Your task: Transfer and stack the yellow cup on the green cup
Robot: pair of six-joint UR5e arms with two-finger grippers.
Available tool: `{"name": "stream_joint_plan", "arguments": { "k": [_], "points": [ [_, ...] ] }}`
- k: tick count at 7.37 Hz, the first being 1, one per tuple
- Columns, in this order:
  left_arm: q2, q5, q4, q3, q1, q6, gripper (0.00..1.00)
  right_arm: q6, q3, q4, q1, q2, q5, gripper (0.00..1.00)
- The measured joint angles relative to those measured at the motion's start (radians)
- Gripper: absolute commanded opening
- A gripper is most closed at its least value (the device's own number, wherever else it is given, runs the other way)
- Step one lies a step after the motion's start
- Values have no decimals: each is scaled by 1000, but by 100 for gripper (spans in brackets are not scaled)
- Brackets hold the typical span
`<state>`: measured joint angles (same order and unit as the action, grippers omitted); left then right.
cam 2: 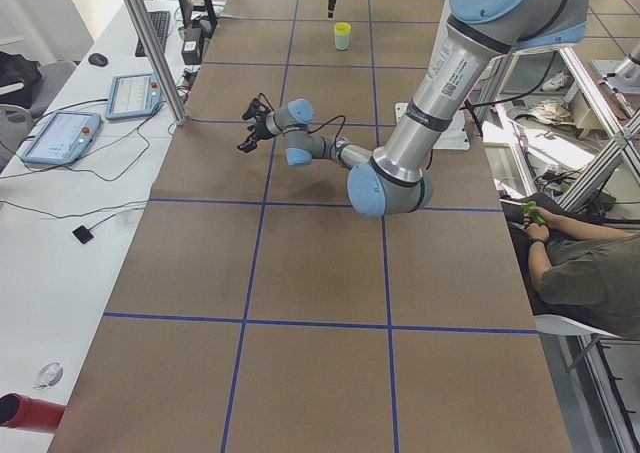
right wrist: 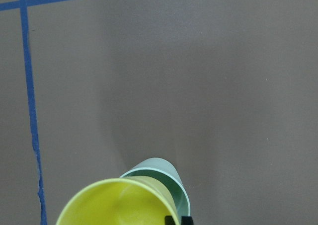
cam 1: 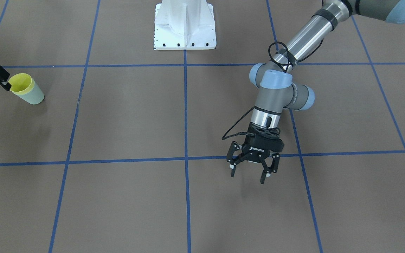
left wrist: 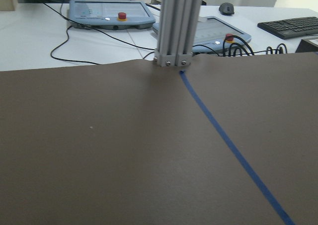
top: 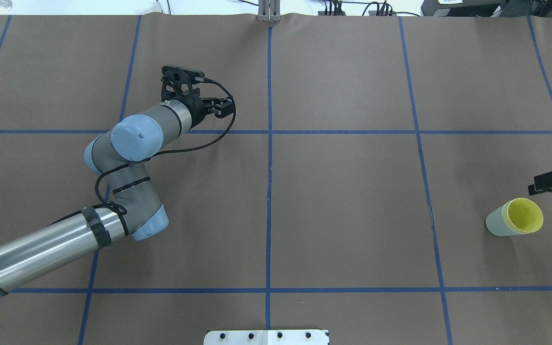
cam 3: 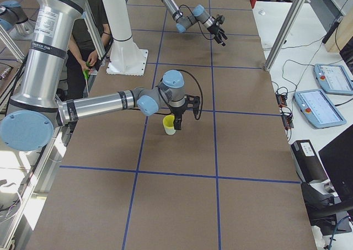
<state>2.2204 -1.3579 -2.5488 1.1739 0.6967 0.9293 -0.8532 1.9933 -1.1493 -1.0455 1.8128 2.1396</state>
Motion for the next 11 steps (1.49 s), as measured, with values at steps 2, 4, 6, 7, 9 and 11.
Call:
{"name": "stream_joint_plan", "arguments": {
  "k": [2,4,6,7,9,11],
  "points": [
    [2,-120,290,55,144,-77,100,3,-71,0,-44,-93,-27,99],
    [1,-279,502,98,288,-258,100,11,-187,-13,-105,-219,-14,99],
    [2,-463,701,126,438,-470,100,66,-320,-63,-187,-350,73,99],
    [0,-600,786,144,531,-564,100,141,-356,-121,-232,-394,113,99],
    [-140,-976,834,198,713,-705,100,265,-376,-210,-307,-424,162,99],
    [-386,-1115,723,278,781,-792,100,320,-389,-226,-346,-424,184,99]
  ]
}}
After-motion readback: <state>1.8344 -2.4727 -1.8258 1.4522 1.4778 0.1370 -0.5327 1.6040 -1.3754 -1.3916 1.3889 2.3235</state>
